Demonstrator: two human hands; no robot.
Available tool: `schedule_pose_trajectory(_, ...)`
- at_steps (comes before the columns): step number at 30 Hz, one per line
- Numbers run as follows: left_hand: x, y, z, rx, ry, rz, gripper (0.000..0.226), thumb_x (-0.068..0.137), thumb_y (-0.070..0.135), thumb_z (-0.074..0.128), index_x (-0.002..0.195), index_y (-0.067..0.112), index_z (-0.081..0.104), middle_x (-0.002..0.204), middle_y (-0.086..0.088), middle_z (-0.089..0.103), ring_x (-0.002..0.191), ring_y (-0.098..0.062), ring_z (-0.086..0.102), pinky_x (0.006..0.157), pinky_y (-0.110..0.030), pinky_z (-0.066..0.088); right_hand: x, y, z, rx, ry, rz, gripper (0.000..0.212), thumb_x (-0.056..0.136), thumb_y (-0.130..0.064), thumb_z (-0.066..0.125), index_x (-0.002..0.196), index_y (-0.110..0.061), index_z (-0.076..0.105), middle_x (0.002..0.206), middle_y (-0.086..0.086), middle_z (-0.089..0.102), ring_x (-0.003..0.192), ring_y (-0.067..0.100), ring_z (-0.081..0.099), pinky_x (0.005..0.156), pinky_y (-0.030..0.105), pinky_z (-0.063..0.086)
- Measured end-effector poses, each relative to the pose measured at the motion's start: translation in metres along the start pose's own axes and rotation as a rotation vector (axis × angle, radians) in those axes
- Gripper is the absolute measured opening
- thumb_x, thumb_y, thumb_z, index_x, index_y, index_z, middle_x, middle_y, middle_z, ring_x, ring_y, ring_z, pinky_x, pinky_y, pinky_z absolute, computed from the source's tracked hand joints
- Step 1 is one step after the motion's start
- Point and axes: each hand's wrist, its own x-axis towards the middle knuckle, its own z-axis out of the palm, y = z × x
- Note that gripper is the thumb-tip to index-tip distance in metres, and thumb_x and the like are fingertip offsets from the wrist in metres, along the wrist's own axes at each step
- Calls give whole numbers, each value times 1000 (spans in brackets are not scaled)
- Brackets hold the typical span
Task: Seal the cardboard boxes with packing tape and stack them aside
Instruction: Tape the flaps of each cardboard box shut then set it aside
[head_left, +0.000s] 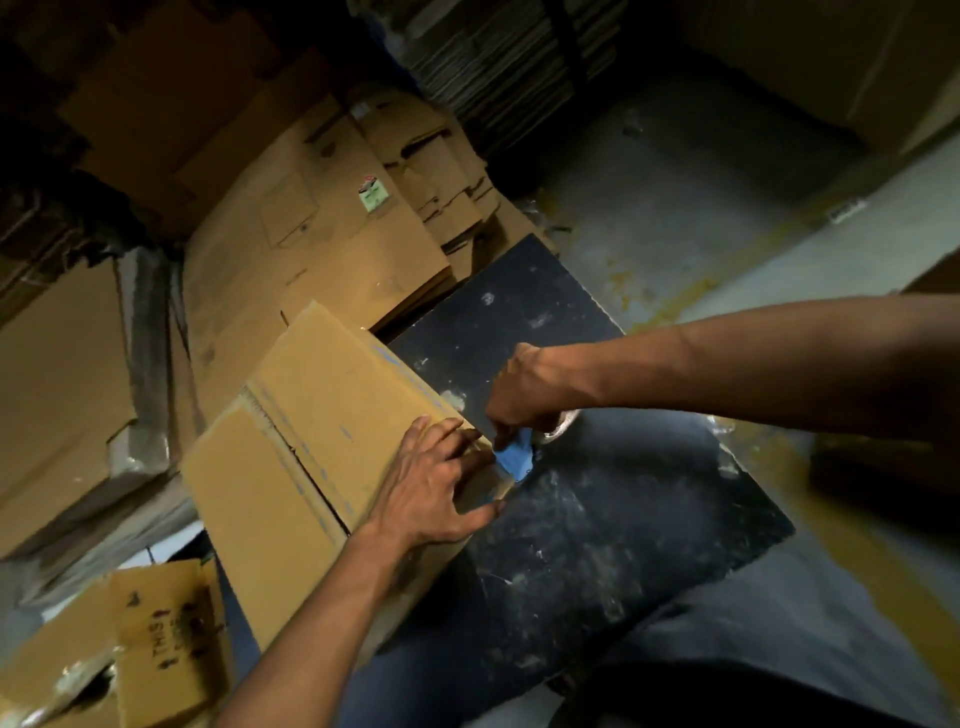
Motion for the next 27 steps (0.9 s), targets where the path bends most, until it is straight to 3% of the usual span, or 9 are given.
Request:
schedule_pose_trajectory(5, 4, -5, 2, -3, -12, 44, 66, 81, 84, 52, 113, 31, 75, 129, 4, 65, 130, -27, 54, 117, -60, 28, 19, -1, 45, -223, -177, 57, 33, 98, -40, 64, 128, -28, 66, 134, -7, 63, 115, 21, 59, 94, 37, 42)
schedule_pose_trajectory(6, 5, -6, 3, -8, -24, 38, 67, 82, 87, 49, 113, 34, 75, 130, 5, 65, 131, -26, 53, 117, -61, 27, 14, 9, 55, -166, -188, 50, 31, 97, -38, 64, 126, -26, 68, 129, -5, 66, 113, 21, 63, 92, 34, 47)
schedule_pose_trajectory(9, 11, -3, 1, 9, -103, 1, 75, 81, 95, 33, 113, 42, 74, 137, 9, 62, 137, -23, 48, 117, -61, 24, -3, 43, 82, 48, 30, -39, 18, 91, -28, 67, 104, -19, 75, 89, -3, 73, 74, 16, 67, 64, 24, 51)
schedule_pose_trajectory(11, 20, 0, -3, 57, -186, -14, 83, 77, 100, 22, 113, 46, 74, 147, 12, 57, 144, -20, 39, 116, -60, 21, 2, 50, 96, -14, 68, -41, 24, 90, -13, 64, 110, -12, 76, 100, 6, 76, 88, 25, 71, 68, 25, 49)
schedule_pose_trajectory(13, 33, 4, -10, 123, -304, -16, 94, 72, 103, 10, 120, 50, 70, 160, 14, 43, 153, -18, 24, 117, -61, 14, 24, 48, 96, 79, -68, -31, 35, 88, -9, 64, 122, -9, 74, 119, 14, 74, 109, 31, 70, 76, 29, 51)
schedule_pose_trajectory(16, 46, 8, -18, 154, -422, -1, 104, 68, 103, -3, 132, 53, 62, 167, 13, 30, 158, -16, 7, 119, -65, 4, 33, 52, 83, 260, -80, 22, 41, 89, -21, 71, 129, -29, 72, 126, 2, 72, 113, 29, 68, 84, 37, 52)
schedule_pose_trajectory(18, 45, 3, -21, 90, -368, -32, 101, 72, 101, -1, 138, 53, 58, 165, 14, 35, 158, -14, 10, 119, -63, 3, 31, 55, 83, 282, 2, 105, 41, 88, -29, 74, 128, -39, 71, 126, -4, 70, 113, 26, 67, 86, 39, 52)
schedule_pose_trajectory(23, 21, -20, -13, -140, -75, -132, 58, 99, 71, 30, 123, 41, 73, 141, 17, 63, 145, -12, 40, 117, -54, 17, 26, 44, 92, 258, 120, 275, 30, 94, -27, 65, 124, -23, 69, 124, 3, 68, 115, 29, 65, 94, 47, 56)
schedule_pose_trajectory(27, 7, -35, -1, -99, -51, -73, 44, 103, 56, 36, 128, 41, 70, 145, 16, 60, 146, -13, 41, 115, -58, 25, 12, 16, 95, 308, 487, 285, 35, 92, -32, 66, 126, -23, 65, 129, 3, 57, 127, 26, 50, 97, 48, 47)
